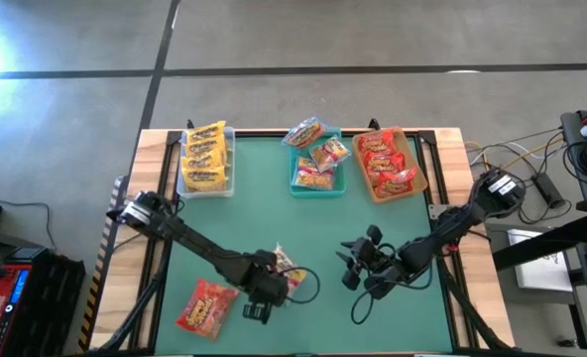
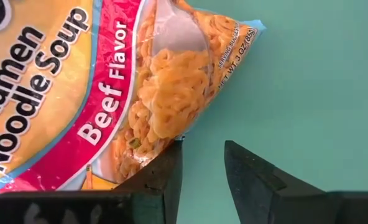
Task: Sort Maruchan noodles
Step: Put the blue noodle pack into the green bin
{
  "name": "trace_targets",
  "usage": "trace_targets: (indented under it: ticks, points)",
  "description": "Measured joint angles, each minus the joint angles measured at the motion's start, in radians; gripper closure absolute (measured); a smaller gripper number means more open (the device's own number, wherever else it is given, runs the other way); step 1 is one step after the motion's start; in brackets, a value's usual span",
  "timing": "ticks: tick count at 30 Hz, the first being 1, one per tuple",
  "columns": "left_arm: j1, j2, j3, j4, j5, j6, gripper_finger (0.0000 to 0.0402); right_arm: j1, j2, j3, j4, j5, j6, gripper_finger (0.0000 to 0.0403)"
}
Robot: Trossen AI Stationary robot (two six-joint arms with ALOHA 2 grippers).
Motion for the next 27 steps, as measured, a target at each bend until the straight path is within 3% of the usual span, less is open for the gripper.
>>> trace_targets:
  ticks: [15, 27]
  points:
    - [0.168, -0.001, -0.005, 0.045, 0.002, 0.404, 0.0307, -0.020, 0.002, 0.026, 0.008, -0.008, 0.059, 0.0271]
    - [0.256, 0.000, -0.010, 0.194, 0.013, 0.577, 0.0307, -0.020, 0.002, 0.032, 0.007, -0.012, 0.059, 0.0271]
